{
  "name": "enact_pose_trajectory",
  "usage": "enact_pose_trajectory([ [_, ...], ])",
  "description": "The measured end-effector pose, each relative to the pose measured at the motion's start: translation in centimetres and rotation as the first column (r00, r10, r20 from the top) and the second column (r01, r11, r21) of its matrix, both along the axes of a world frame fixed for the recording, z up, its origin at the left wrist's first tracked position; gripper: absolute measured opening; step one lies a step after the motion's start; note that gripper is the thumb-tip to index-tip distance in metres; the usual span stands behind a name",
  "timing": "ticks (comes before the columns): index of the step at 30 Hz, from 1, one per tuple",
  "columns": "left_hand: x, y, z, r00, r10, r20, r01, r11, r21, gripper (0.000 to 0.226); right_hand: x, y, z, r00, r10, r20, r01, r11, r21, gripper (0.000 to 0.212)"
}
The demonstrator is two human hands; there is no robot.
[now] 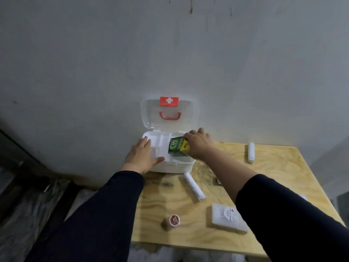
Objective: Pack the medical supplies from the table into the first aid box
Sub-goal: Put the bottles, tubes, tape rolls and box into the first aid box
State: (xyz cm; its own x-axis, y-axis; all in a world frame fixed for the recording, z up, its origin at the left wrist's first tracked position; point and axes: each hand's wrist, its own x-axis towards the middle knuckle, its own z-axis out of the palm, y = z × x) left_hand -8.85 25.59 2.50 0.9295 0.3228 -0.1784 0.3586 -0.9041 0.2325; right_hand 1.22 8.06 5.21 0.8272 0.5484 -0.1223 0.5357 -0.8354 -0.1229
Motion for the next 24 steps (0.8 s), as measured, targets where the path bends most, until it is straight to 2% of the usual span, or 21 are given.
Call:
enact_pose_trajectory([
  [6,0.3,2.3,-1.8,0.997,-0.055,-0.059,0.051,0.996,-0.067,0.118,0.8,3.3,-3.0,0.987,-0.076,-0.143,0.091,0.991,0.099,0.049],
  [10,-0.2,2.6,-3.3,0.992,-0.097,-0.075,0.095,0.995,-0.024,0.115,1.0,4.8,-5.1,0.967,-0.167,-0.193,0.201,0.965,0.171,0.045],
  [17,-0.2,2.8,-4.2,0.990,-0.112,-0.086,0.120,0.989,0.086,0.106,1.3,5.9,-7.6,0.951,-0.271,-0.150,0.296,0.937,0.183,0.044],
  [21,-0.4,2.7,-4.3,0.990,-0.104,-0.096,0.114,0.988,0.108,0.103,1.1,5.5,-7.1,0.946,-0.245,-0.211,0.289,0.933,0.214,0.038],
  [24,-0.4,2.9,-4.2,0.989,-0.107,-0.101,0.118,0.986,0.116,0.103,0.1,4.2,-5.4,0.959,-0.195,-0.203,0.251,0.920,0.302,0.027],
])
